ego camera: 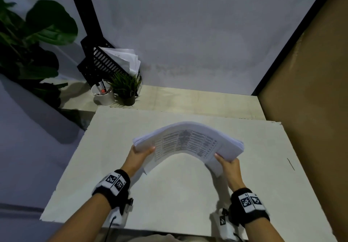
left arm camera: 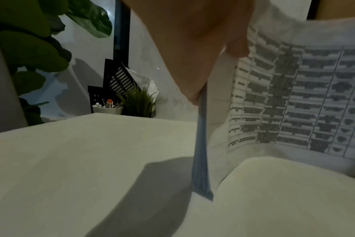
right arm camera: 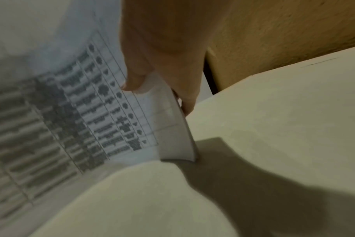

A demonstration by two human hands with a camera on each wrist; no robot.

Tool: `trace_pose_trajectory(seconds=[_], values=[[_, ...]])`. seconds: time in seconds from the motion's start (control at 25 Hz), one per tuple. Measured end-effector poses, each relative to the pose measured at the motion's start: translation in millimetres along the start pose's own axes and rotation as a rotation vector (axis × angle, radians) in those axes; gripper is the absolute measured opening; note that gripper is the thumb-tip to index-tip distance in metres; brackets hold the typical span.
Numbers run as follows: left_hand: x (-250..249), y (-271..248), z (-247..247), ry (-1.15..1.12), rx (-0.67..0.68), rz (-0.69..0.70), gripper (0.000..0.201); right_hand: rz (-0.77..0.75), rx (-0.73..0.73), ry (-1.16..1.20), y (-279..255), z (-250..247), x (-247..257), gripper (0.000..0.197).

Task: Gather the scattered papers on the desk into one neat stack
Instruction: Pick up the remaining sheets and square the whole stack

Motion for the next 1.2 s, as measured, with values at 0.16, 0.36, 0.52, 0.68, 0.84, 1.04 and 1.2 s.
trace_pose_trajectory(seconds=[0.16,0.36,0.52,0.68,0.84,1.04,1.2], values=[[-23,-5,-14,0.039,-0.015,0.001,0.016,-0.058,-0.013,-0.185,17,-9,27,0.006],[-70,7,-35,0.571,0.017,0.027,0.014,-0.540,0.313,-0.606,27,23,155,0.035],[-113,-8,26,0.782,0.136,0.168,0.026,-0.809,0.585,-1.027,6,96,221,0.009],[-168,-53,64,0.629,0.107,0.559,0.036,-0.893,0.659,-1.313,-9,137,244,0.011],[-167,-59,37,0.405,0.053,0.591,0.040,-0.816,0.634,-1.294,3,110,251,0.015],[-170,-68,17,0.180,0.049,0.564,0.019,-0.569,0.515,-0.360,28,74,232,0.023],[-162,-63,9,-0.085,-0.034,0.452,0.030,-0.373,0.431,-0.020,14,77,176,0.019]])
Point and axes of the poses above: each hand's wrist, its own y-axis towards the middle knuckle, its own z-axis out of the palm, x = y × z, the point moved 9 cm from there along y, towards the middle knuckle, and after that the axes turned 15 degrees about -z, right-handed, at the moved point
